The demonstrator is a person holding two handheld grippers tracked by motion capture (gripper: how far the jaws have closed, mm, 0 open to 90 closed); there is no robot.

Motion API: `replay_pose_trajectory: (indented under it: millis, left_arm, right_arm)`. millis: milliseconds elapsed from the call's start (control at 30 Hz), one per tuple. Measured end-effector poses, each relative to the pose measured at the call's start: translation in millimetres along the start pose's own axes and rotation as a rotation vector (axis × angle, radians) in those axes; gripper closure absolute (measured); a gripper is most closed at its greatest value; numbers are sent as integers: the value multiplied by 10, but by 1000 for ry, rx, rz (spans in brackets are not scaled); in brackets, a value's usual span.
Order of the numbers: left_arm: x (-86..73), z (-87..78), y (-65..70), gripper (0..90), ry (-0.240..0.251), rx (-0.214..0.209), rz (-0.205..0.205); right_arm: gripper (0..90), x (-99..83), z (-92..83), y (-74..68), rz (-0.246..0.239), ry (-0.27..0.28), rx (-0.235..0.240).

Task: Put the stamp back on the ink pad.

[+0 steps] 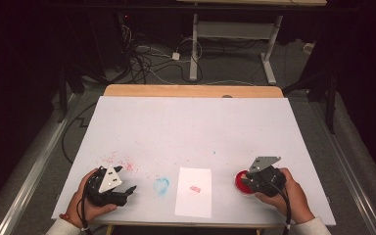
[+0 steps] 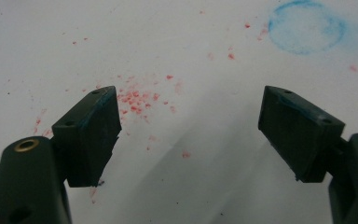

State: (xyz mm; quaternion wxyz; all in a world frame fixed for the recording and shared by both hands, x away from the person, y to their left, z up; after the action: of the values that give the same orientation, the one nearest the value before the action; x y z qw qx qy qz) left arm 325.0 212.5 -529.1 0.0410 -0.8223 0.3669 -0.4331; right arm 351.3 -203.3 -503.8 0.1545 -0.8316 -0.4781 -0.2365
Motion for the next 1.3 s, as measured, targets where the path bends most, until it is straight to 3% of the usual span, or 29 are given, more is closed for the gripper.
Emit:
replay_pose_trajectory:
  millis: [467, 1033, 1300]
  left_arm:
    - [-2, 6, 4, 193, -5, -1, 0]
    - [-2, 8, 5, 193, -5, -1, -1]
    - [3, 10, -4, 193, 1, 4, 6]
  right_arm:
    - [721, -10, 3, 1, 8, -12, 8]
    - [648, 22, -43, -15, 7, 9, 23]
    - [607, 53, -68, -10, 9, 54, 28]
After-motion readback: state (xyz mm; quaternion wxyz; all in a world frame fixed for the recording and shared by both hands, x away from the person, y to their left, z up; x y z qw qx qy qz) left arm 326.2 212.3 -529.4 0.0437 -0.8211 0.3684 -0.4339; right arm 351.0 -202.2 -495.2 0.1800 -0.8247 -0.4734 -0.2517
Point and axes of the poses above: each handheld gripper's, and its own axes: z roughly forward along the jaws, x roughly out of its top, y roughly to its right, the point moved 7 cm from there along z, roughly forward along the jaws, and after that the axes turned 13 degrees about x, right-handed, at the moved point
